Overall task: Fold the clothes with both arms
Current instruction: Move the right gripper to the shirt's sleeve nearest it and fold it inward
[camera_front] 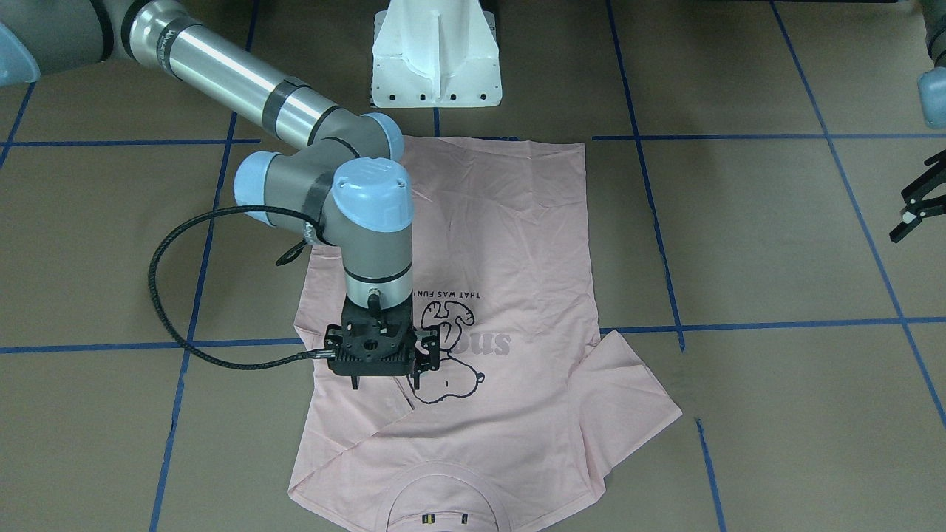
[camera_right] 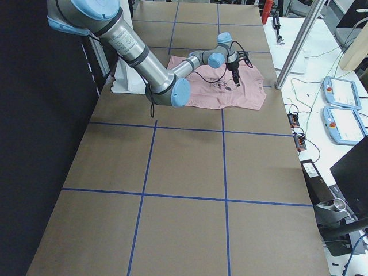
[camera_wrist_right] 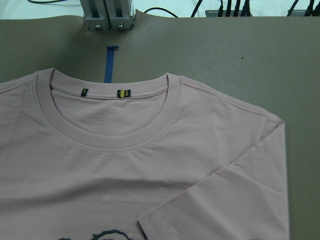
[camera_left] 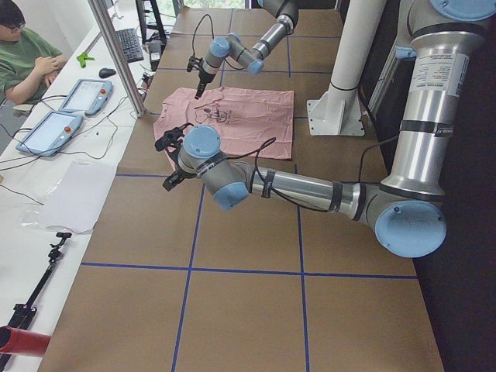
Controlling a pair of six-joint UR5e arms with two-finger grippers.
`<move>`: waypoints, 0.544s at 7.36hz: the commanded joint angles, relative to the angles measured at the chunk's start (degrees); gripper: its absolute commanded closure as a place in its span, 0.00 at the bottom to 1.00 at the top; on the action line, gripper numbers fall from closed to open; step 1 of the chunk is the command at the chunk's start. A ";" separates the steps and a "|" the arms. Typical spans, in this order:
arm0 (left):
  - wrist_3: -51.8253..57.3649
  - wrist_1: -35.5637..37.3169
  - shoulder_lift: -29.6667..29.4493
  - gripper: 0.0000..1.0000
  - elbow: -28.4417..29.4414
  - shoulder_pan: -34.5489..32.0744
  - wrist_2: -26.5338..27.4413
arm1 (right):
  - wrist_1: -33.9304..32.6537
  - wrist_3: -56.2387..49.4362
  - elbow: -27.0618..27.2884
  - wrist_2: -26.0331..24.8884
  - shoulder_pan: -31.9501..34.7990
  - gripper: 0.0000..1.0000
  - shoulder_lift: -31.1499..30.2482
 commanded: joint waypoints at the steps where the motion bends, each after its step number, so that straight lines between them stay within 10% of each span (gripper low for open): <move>1: -13.43 0.04 -7.82 0.00 5.45 7.48 9.21 | -1.76 -10.56 8.75 10.70 7.84 0.00 -7.42; 4: -24.62 -0.14 -16.45 0.21 13.90 14.46 19.24 | -1.06 -33.12 12.38 30.97 25.31 0.00 -18.32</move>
